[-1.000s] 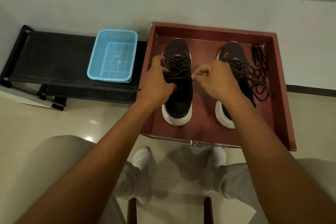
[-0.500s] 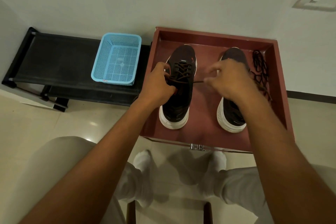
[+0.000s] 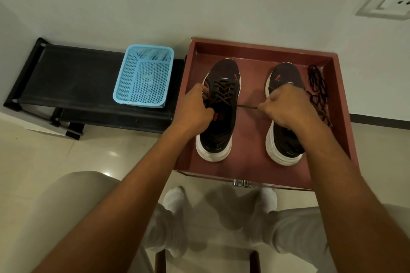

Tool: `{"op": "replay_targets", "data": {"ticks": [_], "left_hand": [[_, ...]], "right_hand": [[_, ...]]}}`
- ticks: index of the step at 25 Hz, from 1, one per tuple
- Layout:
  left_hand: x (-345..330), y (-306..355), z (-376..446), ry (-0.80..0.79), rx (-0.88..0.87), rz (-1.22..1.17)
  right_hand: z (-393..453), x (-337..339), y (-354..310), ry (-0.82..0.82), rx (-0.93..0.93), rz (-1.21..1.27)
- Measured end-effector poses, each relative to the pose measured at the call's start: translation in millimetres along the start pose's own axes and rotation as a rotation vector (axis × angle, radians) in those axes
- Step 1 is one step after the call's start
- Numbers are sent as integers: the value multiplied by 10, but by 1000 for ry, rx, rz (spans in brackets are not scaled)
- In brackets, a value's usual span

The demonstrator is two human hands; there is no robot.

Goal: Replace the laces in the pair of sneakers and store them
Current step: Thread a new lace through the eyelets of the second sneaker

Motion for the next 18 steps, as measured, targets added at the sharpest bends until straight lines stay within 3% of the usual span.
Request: {"op": "replay_targets", "data": {"ticks": [2,7,14,18], "left_hand": [[-3,-43,32,-71,51,0],[179,-19,88,6,71,96],[243,30,71,129,105,-3],[228,3,46,13,179,-75]], "right_hand": [[-29,-79,-75,-101,51,36],[-23,-209,-383,5,248,188],[28,-251,-260,74,177,119],[-4,-196,-282,46,201,124]]}}
Point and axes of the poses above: each hand's wrist, its own z-axis towards the middle knuckle, its own x-axis out of the back of the hand, y = z × x, the point moved 7 cm from there along z, towards the middle knuckle, and after that the axes turned 10 degrees about x, right-handed, at the moved point
